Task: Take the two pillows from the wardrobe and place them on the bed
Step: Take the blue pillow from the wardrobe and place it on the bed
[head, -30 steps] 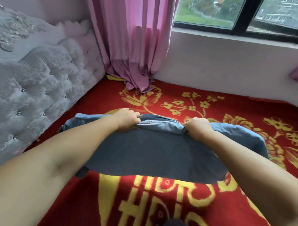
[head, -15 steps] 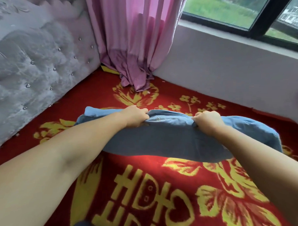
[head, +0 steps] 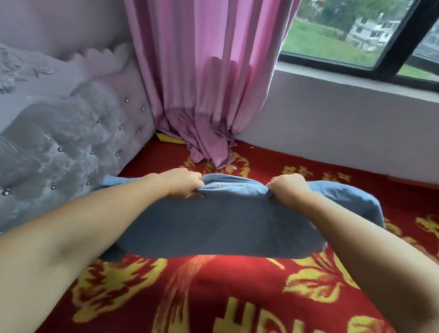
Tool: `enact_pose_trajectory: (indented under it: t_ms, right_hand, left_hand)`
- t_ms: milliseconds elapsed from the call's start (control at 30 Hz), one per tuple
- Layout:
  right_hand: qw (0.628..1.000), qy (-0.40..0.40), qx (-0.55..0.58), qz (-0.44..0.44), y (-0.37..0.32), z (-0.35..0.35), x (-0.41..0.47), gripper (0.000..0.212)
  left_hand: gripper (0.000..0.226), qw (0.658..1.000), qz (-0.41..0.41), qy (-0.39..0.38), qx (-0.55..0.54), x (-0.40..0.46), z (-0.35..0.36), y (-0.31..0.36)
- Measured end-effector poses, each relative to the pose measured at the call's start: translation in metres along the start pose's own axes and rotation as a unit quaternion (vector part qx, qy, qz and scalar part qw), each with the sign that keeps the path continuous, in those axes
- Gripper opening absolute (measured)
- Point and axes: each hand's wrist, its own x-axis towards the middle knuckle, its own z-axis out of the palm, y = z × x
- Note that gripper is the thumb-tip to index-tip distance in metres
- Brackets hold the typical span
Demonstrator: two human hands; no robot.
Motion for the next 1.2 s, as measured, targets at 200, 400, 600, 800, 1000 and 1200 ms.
enact_pose_trajectory:
  t_ms: [200,400,600,800,1000,1200]
  right_hand:
    - [0.999,0.040,-0.006,0.003,0.025,-0.023,0.011,0.026]
    - [0.999,0.027,-0.029,0.000,0.077,-0.044,0.036,0.027]
    - [0.992,-0.007,-0.053,-0.116,0.108,-0.046,0.133,0.024]
    - [0.971,0.045,-0.097,-0.215,0.130,-0.040,0.199,0.027]
    - [0.962,0.101,-0.105,-0.232,0.131,-0.051,0.221,0.033]
    - [0.971,0.090,-0.087,-0.205,0.102,-0.066,0.236,0.035]
  left_hand:
    - [0.039,0.998,-0.011,0.053,0.029,0.018,-0.036,-0.021]
    - [0.036,0.998,-0.035,0.059,0.002,0.056,-0.057,-0.015]
    - [0.033,0.987,-0.143,0.007,-0.074,0.096,-0.035,-0.017]
    - [0.032,0.969,-0.223,-0.038,-0.102,0.117,-0.044,-0.014]
    - [0.034,0.960,-0.263,-0.014,-0.096,0.121,-0.044,-0.022]
    - [0.034,0.964,-0.249,-0.021,-0.091,0.115,-0.026,-0.070]
